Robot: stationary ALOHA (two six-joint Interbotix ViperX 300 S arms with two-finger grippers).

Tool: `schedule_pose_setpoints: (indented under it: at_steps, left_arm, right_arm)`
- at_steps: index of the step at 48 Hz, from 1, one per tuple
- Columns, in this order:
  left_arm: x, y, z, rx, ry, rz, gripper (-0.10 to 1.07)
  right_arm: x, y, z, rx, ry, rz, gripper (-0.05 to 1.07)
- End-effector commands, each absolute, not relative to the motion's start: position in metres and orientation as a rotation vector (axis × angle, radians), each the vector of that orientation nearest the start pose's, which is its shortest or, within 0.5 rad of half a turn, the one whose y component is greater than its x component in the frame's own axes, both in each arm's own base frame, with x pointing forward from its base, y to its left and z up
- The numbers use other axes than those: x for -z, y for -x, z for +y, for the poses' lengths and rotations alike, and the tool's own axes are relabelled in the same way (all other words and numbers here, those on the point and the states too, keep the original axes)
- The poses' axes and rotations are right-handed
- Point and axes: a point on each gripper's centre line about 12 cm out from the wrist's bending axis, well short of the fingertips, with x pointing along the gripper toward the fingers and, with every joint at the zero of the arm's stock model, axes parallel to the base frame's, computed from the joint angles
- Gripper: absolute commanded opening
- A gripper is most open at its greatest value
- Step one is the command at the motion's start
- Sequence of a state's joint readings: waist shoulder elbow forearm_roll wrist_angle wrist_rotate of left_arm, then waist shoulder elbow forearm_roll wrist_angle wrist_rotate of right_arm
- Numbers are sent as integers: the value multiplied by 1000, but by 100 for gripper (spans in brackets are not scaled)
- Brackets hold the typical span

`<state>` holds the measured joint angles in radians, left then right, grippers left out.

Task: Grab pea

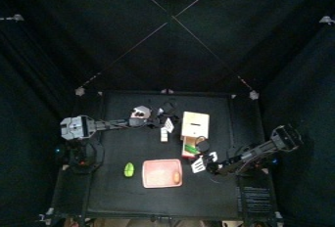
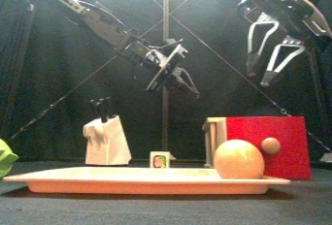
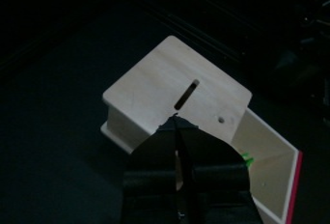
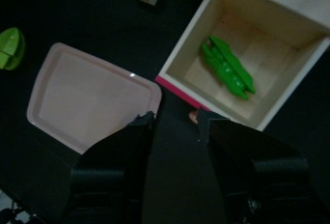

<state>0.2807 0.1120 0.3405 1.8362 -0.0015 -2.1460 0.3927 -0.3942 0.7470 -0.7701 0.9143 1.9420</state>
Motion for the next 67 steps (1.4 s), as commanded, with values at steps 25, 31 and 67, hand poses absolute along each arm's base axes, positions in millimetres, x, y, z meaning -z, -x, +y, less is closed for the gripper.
schedule_pose_setpoints:
  at_steps: [25,31,67]
  left_arm:
    - [-261,-416,125,-329,222,380,29]
    - [-259,-402,121,-331,222,392,29]
    - [-268,-312,122,-517,153,302,30]
  right_arm:
    - [-265,-251,-17,713,-559,647,78]
    - [-274,-245,-24,628,-493,642,78]
    - [-266,-249,-61,457,-231,782,79]
